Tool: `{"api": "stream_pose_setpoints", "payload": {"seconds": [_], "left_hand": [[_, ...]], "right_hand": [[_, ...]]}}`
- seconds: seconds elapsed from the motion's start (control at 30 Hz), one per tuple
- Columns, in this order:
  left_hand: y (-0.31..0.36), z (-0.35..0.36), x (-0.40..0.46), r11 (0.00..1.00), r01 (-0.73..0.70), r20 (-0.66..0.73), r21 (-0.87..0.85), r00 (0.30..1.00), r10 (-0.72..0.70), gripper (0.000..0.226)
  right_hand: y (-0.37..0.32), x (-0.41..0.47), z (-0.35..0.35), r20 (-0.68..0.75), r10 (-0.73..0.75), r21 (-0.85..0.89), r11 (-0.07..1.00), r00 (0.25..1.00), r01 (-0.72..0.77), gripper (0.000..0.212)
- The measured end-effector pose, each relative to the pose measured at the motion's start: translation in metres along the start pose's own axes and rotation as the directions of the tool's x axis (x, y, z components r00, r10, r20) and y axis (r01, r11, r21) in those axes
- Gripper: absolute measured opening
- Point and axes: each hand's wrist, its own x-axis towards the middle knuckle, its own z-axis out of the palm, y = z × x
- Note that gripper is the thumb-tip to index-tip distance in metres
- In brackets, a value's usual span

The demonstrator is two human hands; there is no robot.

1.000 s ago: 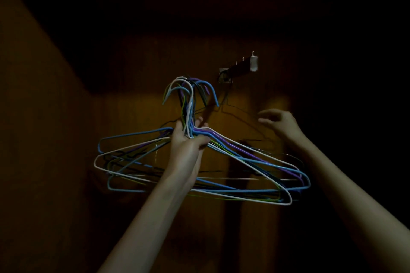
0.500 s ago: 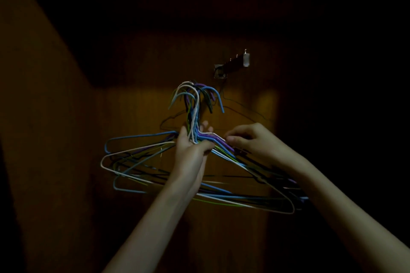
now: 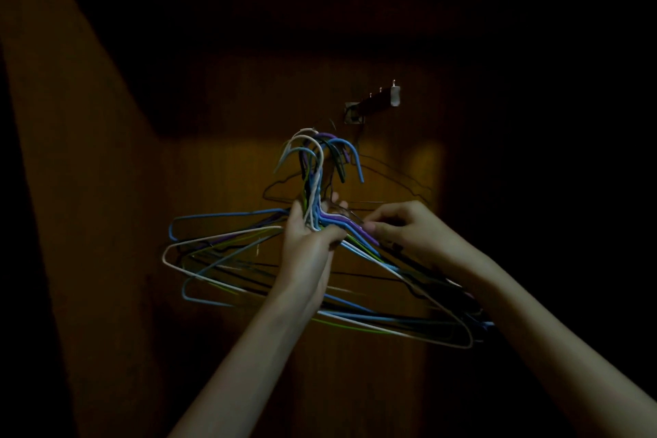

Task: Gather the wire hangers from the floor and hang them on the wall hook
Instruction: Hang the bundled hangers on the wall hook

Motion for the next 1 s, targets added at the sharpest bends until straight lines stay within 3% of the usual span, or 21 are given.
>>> {"api": "stream_pose_setpoints", "payload": {"seconds": [0.27,0.5,0.73,1.0], "left_hand": [[0.004,-0.007,-0.005,1.0,-0.008,0.006,-0.009,1.0,0.008,0.076],[0.007,-0.009,-0.002,0.999,-0.043,-0.013,-0.019,0.999,0.043,0.077],[0.012,-0.008,0.007,0.996,-0.062,-0.015,-0.058,0.998,0.061,0.077],[0.015,-0.008,0.019,0.995,-0.091,-0.027,-0.047,0.996,0.089,0.078]], "right_hand": [[0.001,-0.003,-0.013,-0.064,0.025,0.03,0.999,0.998,-0.023,0.018],[0.012,-0.009,-0.027,-0.238,-0.062,-0.189,0.982,0.969,0.016,0.008],[0.026,-0.017,-0.043,-0.296,-0.048,-0.197,0.98,0.954,-0.012,0.017],[0.035,-0.014,-0.066,-0.521,-0.149,-0.23,0.973,0.841,0.031,0.006]]}}
